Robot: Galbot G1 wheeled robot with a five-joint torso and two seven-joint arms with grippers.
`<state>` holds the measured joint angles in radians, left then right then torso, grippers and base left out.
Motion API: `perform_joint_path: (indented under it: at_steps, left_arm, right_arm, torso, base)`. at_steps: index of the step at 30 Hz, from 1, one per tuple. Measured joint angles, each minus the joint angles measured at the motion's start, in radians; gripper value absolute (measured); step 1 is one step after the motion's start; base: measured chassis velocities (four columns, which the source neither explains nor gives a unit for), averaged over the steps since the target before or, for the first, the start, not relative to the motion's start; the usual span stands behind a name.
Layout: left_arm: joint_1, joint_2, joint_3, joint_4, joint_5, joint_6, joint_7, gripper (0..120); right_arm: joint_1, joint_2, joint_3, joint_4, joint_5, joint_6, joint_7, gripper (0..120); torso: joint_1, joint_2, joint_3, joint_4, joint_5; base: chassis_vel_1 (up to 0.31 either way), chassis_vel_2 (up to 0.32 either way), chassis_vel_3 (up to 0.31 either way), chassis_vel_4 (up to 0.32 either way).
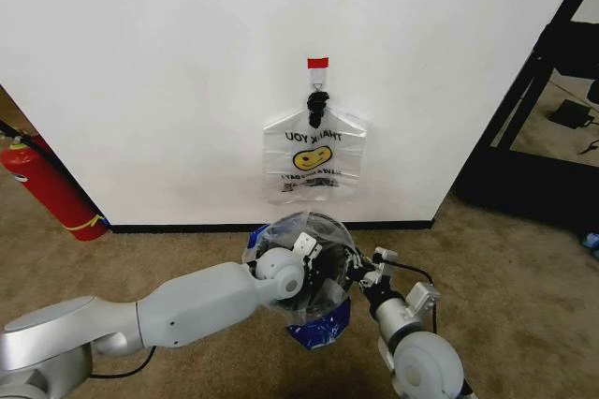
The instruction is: Pick up the garbage bag from the wall and place it over the trash bin.
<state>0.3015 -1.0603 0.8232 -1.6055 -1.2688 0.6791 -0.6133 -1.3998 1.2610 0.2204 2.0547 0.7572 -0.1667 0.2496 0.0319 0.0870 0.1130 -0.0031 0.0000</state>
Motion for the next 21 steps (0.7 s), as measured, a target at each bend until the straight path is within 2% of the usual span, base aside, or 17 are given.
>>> perform_joint_path:
  at_steps: [9, 12, 18, 21]
  left_arm:
    - [0.029, 0.093, -0.061, -0.175, -0.039, -0.023, 0.015, 0]
    - [0.041, 0.102, -0.09, -0.202, -0.047, -0.03, 0.015, 0]
    - [0.083, 0.126, -0.223, -0.293, -0.069, -0.094, 0.027, 0]
    - [0.086, 0.13, -0.242, -0.311, -0.075, -0.101, 0.031, 0]
  right_arm:
    - [0.05, 0.042, 0.001, -0.079, -0.026, 0.004, 0.034, 1]
    - [0.051, 0.043, 0.005, -0.086, -0.023, 0.005, 0.034, 1]
    - [0.036, 0.055, 0.022, -0.095, -0.009, 0.023, 0.027, 1]
    - [0.033, 0.059, 0.029, -0.098, -0.002, 0.027, 0.027, 1]
  torso:
    - [0.0, 0.0, 0.0, 0.0003, 0.0]
    - [0.0, 0.0, 0.0, 0.0001, -0.0001]
    - [0.0, 0.0, 0.0, 0.0002, -0.0001]
    - [0.0, 0.0, 0.0, -0.0002, -0.0002]
  base:
    - [0.0, 0.0, 0.0, 0.0]
    - [0.0, 0.0, 0.0, 0.0]
    - [0.0, 0.0, 0.0, 0.0]
    - [0.0, 0.0, 0.0, 0.0]
